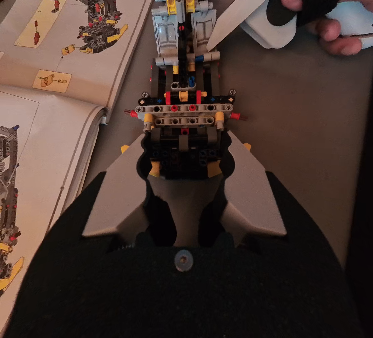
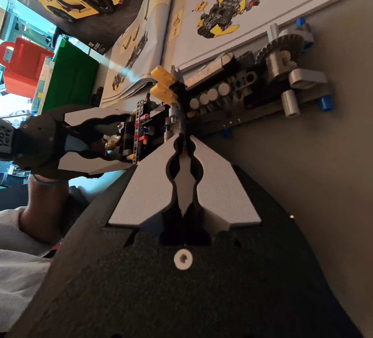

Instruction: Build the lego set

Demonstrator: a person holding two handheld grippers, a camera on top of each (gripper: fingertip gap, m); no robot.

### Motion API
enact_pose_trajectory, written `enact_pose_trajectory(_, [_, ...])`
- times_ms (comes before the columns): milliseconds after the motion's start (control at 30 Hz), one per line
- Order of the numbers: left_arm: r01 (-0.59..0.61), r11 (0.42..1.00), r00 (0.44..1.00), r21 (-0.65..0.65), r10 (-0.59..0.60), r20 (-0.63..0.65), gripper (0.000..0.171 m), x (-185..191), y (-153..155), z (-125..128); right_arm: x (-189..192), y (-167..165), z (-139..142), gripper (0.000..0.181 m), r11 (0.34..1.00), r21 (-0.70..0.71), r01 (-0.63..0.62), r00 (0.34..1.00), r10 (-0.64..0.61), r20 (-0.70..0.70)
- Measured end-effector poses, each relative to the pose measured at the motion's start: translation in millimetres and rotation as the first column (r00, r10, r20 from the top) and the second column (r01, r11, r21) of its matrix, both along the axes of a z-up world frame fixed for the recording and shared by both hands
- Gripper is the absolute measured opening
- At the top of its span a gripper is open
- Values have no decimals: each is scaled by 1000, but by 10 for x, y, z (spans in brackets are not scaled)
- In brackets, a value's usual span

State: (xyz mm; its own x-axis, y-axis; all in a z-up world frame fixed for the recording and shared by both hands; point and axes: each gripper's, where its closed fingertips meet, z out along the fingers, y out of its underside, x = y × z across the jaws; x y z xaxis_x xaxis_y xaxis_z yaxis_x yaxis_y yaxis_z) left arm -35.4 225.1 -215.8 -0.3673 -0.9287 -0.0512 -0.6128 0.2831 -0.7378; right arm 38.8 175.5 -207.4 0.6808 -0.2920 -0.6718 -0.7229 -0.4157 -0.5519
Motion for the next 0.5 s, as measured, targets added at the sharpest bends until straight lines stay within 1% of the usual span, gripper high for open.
enact_pose_trajectory(167, [-14, 1000, 1000, 4, 14, 1, 65, 6, 9, 1, 26, 30, -12, 2, 1000, -12, 28, 999, -28, 31])
enact_pose_trajectory(267, [-9, 1000, 1000, 3, 9, 1, 65, 6, 8, 1, 10, 35, -8, 3, 1000, 4, 7, 1000, -7, -8])
enact_pose_trajectory(333, [-6, 1000, 1000, 5, 6, 2, 65, 6, 5, 1, -17, 39, 14, 9, 999, 31, -9, 1000, 10, -24])
enact_pose_trajectory(433, [-5, 1000, 1000, 1, 5, 0, 65, 5, 5, 1, -31, 23, 26, 13, 999, 31, -39, 999, 39, 28])
enact_pose_trajectory(500, [-5, 1000, 1000, 2, 5, 1, 65, 5, 5, 2, -46, -7, 39, 21, 997, 32, -69, 996, 67, 59])
